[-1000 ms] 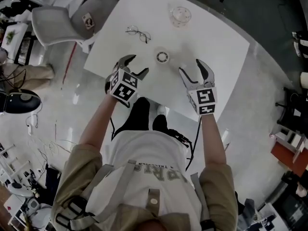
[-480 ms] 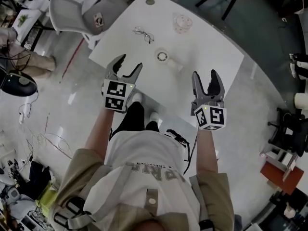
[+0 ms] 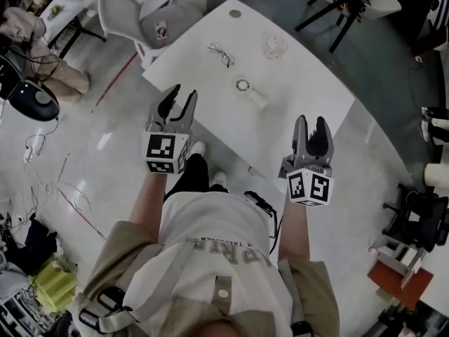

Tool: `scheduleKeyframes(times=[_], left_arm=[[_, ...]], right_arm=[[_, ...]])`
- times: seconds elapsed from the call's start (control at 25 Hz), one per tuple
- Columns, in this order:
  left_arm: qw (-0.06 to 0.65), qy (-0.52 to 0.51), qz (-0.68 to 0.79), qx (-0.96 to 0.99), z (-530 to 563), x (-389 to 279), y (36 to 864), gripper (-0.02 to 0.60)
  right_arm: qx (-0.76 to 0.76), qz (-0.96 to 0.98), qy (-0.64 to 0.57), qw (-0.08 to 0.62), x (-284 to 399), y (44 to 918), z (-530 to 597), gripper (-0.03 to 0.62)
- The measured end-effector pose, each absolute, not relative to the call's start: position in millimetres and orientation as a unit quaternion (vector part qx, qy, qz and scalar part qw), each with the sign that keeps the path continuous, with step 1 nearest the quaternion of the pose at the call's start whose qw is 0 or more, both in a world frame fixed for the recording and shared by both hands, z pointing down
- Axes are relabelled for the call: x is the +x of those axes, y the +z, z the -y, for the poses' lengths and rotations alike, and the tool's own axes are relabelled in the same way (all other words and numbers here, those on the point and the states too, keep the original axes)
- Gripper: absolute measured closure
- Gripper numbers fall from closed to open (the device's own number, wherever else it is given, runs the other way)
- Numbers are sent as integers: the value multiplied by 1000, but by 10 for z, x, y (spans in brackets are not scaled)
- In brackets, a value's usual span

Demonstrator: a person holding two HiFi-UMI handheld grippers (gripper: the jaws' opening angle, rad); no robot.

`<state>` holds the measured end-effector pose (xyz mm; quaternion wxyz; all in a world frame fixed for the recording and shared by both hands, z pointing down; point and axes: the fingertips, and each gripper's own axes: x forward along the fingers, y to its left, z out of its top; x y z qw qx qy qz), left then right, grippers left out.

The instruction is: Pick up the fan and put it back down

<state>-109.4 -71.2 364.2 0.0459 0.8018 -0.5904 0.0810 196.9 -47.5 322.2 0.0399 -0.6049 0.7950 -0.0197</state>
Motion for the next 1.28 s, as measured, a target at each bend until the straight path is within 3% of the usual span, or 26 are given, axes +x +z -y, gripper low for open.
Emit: scheduleKeyframes(times=[0.12,0.28,0.64,0.76,1.28], left_arm=[[34,64,603,794,566,-1100,3557,448],[20,47,615,787,418,-1094,3462,473],[-2,21,634,773,221,-1107,3290,560],[-11,16,629,778,179,-1039,3225,569],[-39,10,624,780,133,-941,3055,569]], right_arm=[[-596,-801,-15,44,1984,3140,366,449],[-591,-805,-6,44,1989,3058,234,494],[-580,-813,-1,47,1952,2965,52,545],[-576,-816,5,47,1950,2946,3,588],[-548,-835,22,40,1742,2796,-75,591]])
